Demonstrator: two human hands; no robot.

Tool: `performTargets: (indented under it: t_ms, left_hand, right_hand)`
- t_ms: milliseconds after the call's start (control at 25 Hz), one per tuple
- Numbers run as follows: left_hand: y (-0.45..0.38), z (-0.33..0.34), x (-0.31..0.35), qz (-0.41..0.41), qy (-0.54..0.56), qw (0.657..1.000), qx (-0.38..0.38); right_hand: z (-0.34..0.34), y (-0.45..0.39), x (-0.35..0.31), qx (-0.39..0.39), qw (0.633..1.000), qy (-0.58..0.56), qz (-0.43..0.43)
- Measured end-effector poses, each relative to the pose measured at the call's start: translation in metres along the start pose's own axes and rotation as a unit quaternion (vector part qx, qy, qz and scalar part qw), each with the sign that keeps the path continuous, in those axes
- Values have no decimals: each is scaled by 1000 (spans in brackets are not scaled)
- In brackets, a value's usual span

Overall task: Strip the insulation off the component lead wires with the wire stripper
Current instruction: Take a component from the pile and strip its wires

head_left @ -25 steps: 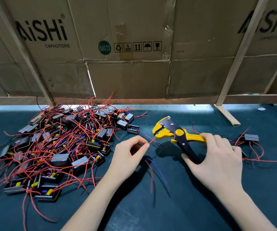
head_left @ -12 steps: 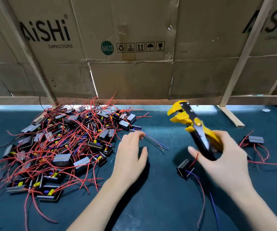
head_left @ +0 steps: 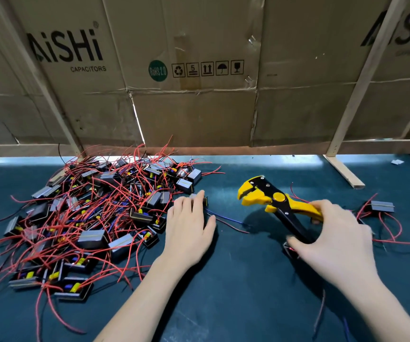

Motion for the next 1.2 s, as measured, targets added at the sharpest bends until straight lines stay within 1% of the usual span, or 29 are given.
performTargets:
  t_ms: [40, 80, 120, 160, 200, 280, 360, 440, 520, 600, 640, 720, 760, 840, 920, 960, 1000, 1040, 1080, 1120, 1160, 1200]
  left_hand:
    - [0, 2, -1, 2, -25, 1000, -3]
    - [0, 2, -1, 4, -26, 1000, -2]
    - [0, 0, -1, 8, -10, 1000, 9]
    - [0, -2, 0, 15, 16, 999, 26]
    - [2, -4, 0, 25, 42, 998, 46]
    - [5, -8, 3, 41, 75, 994, 67]
    - [8, -6, 4, 55, 79, 994, 57]
    - [9, -5, 6, 75, 62, 994, 44]
    - [9, -9, 6, 86, 69, 992, 55]
    - [11, -18, 6, 89, 85, 988, 89]
    - [11, -23, 6, 85, 97, 986, 102]
    - [12, -30, 7, 89, 116, 982, 118]
    - [13, -32, 9, 89, 129, 980, 123]
    - [15, -27, 12, 57, 194, 974, 99]
    - [19, -21, 14, 10, 270, 962, 47]
    - [20, -20, 16, 15, 273, 961, 30]
    - [21, -19, 17, 48, 241, 969, 22]
    - [22, -19, 20, 96, 187, 978, 18]
    - [23, -21, 23, 138, 122, 983, 18]
    - [24, -24, 26, 161, 73, 984, 21]
    - [24, -26, 27, 162, 48, 985, 30]
    - [25, -28, 27, 142, 46, 987, 50]
  right_hand:
    - [-1, -1, 3, 37, 999, 36, -6]
    - [-3, 0, 6, 79, 995, 61, -13]
    - [-6, -1, 8, 112, 991, 74, -18]
    - [-9, -2, 10, 127, 989, 73, -19]
    - [-11, -3, 12, 121, 991, 60, -17]
    - [-11, -7, 12, 50, 999, 15, -5]
    - [-11, -9, 11, -35, 999, -28, 8]
    - [-9, -9, 16, -73, 997, 3, 10]
    - [-8, -11, 24, -64, 993, 92, 29]
    - [-10, -13, 33, 1, 988, 146, 55]
    - [-12, -13, 37, 47, 987, 144, 61]
    - [-19, -15, 42, 119, 985, 99, 69]
    - [-22, -17, 42, 129, 986, 65, 78]
    - [-24, -17, 35, 124, 988, -19, 89]
    - [-22, -14, 23, 121, 985, -101, 70]
    - [-22, -11, 17, 121, 982, -135, 52]
    - [-21, -8, 12, 118, 980, -159, 34]
    - [-19, -5, 8, 110, 979, -172, 22]
    - [-16, -1, 6, 96, 980, -173, 16]
    - [-13, 1, 4, 79, 983, -165, 13]
    - [-9, 3, 3, 62, 986, -152, 12]
    - [-5, 4, 2, 46, 989, -139, 14]
Point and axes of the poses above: each hand's wrist, its own y-axis away from the middle knuckle, its own z-axis out of the palm, x = y × z, the point moved 2 cm from there along -y, towards the middle knuckle, and after that the axes turned 7 degrees about -y, right-handed, at the moved point
